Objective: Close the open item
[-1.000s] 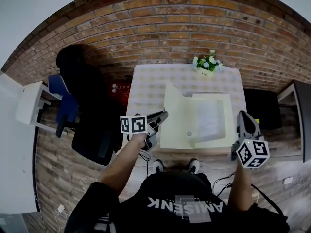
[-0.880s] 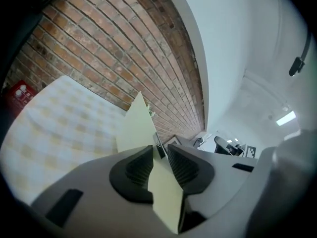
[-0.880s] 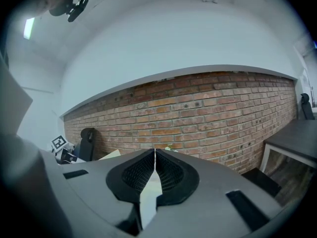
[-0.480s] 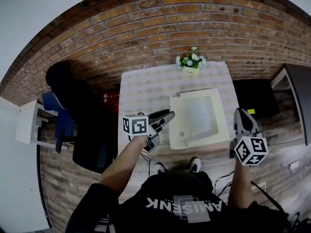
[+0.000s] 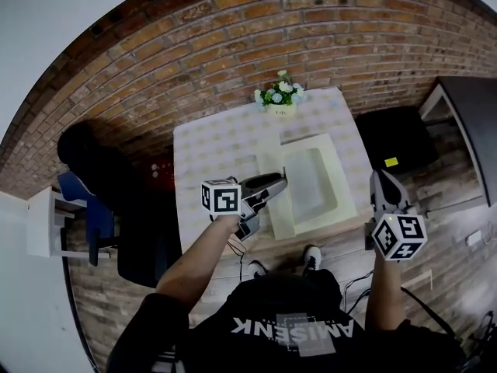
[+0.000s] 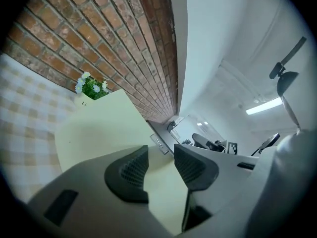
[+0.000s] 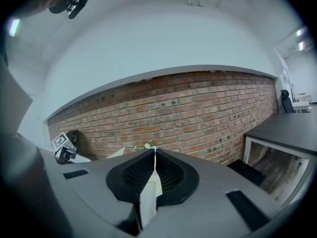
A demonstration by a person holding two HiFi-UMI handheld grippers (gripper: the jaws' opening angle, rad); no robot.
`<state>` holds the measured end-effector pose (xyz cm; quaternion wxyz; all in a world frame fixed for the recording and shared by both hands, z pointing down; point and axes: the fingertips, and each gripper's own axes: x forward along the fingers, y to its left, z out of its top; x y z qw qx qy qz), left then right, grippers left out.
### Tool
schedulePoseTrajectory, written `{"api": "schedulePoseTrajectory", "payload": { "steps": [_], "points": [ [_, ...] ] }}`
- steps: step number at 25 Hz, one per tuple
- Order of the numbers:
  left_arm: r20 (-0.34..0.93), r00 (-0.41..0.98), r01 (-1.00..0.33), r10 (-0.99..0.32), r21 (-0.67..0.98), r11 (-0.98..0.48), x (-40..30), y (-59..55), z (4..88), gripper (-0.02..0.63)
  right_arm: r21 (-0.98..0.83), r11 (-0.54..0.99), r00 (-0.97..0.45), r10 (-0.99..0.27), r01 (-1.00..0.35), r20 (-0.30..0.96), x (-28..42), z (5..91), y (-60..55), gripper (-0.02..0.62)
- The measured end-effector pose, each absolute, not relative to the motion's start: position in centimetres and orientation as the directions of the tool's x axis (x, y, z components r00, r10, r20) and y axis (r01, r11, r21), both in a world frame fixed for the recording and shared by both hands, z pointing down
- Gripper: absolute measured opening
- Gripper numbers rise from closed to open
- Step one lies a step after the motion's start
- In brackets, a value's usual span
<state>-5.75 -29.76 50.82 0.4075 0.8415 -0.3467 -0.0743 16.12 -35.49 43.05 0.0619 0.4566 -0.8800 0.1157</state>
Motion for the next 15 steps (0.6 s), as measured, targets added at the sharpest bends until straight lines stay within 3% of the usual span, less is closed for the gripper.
{"api": "schedulePoseTrajectory", "payload": {
  "steps": [15],
  "points": [
    [0.217,0.858,-0.463,-0.466,0.719,-0.518,2.5,-34.5,55.2,0.167,-0.14,0.482,-0.502,-0.817,-0.865,0.283,20.5,45.6,-37.3,0.043]
  ]
}}
